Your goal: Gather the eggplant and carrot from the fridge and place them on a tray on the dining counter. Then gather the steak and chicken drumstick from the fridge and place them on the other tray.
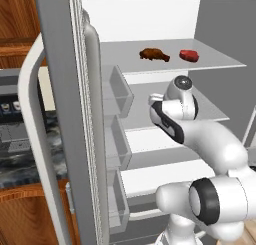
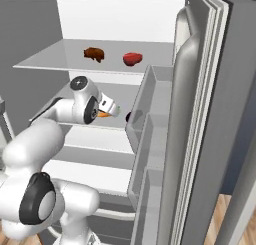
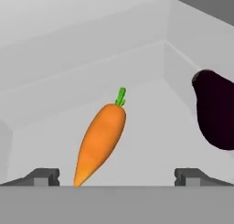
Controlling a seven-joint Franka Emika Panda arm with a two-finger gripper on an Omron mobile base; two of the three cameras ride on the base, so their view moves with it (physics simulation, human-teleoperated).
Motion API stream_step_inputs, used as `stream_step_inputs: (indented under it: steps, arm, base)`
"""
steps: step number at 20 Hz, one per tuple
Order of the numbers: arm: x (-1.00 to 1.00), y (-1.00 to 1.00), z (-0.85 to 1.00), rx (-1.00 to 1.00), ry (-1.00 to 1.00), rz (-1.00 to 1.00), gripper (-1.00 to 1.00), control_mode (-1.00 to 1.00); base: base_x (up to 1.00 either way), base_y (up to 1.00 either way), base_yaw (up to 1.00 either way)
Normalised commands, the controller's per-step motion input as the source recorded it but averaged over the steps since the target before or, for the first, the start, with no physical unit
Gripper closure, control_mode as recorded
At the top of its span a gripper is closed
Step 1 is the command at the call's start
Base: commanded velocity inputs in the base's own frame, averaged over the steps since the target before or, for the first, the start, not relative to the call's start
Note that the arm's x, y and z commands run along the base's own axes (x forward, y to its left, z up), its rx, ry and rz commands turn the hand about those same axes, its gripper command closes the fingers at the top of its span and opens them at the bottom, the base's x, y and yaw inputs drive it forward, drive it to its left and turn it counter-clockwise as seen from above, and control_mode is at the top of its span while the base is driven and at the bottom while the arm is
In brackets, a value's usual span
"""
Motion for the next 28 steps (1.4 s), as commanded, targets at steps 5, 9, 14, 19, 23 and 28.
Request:
stream_step_inputs:
  steps: [5, 9, 14, 19, 23, 28]
  arm:
    - [0.45, -0.11, -0.21, 0.01, 0.06, 0.00, -1.00, -1.00]
    - [0.43, 0.00, -0.24, 0.00, 0.04, 0.00, -1.00, -1.00]
    - [0.40, 0.00, -0.27, 0.00, 0.04, 0.00, -1.00, -1.00]
    - [0.24, 0.00, -0.25, 0.00, 0.02, 0.00, -1.00, -1.00]
    - [0.00, 0.01, -0.17, 0.00, 0.00, 0.00, -1.00, -1.00]
    - [0.00, 0.13, -0.06, 0.00, 0.00, -0.01, -1.00, -1.00]
  base:
    - [0.00, 0.00, 0.00]
    - [0.00, 0.00, 0.00]
    - [0.00, 0.00, 0.00]
    - [0.00, 0.00, 0.00]
    - [0.00, 0.00, 0.00]
    - [0.00, 0.00, 0.00]
